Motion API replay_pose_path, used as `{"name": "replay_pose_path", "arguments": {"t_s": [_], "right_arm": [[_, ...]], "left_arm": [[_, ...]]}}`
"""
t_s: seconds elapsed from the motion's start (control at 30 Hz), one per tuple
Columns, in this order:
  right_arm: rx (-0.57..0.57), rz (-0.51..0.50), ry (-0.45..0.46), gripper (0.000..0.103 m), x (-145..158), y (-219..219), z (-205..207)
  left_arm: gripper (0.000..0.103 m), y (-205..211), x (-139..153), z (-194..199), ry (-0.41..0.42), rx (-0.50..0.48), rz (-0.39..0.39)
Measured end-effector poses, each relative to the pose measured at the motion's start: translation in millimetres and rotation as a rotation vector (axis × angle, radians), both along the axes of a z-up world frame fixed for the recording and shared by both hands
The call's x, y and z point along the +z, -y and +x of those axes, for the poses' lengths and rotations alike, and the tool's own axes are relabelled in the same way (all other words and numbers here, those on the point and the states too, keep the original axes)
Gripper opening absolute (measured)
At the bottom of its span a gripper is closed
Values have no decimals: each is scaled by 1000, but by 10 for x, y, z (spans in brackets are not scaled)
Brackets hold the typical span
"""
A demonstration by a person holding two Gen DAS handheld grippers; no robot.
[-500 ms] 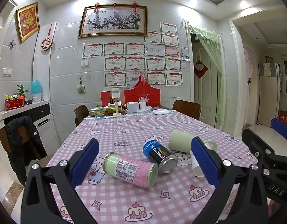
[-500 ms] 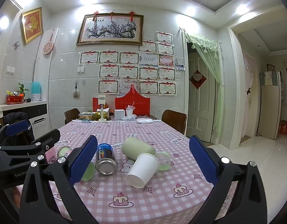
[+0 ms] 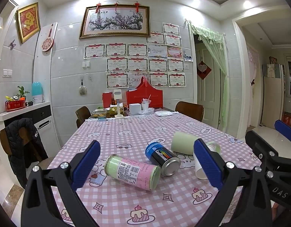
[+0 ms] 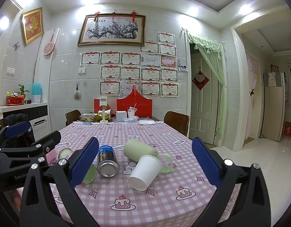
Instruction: Flip cup upside down
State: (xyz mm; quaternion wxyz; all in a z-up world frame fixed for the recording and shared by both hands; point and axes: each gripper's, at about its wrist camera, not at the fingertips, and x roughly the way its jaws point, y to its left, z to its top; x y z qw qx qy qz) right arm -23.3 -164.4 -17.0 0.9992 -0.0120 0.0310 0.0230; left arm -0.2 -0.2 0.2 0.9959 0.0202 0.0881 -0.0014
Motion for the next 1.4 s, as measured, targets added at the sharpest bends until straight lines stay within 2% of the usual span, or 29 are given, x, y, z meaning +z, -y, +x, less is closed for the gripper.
{"name": "replay_pose_path", "arguments": {"t_s": [1.4], "right_arm": [[1,-4,-5,95,-37,18,30]], "left_arm": [[98,-34,-29,22,-12,0,-7]]}}
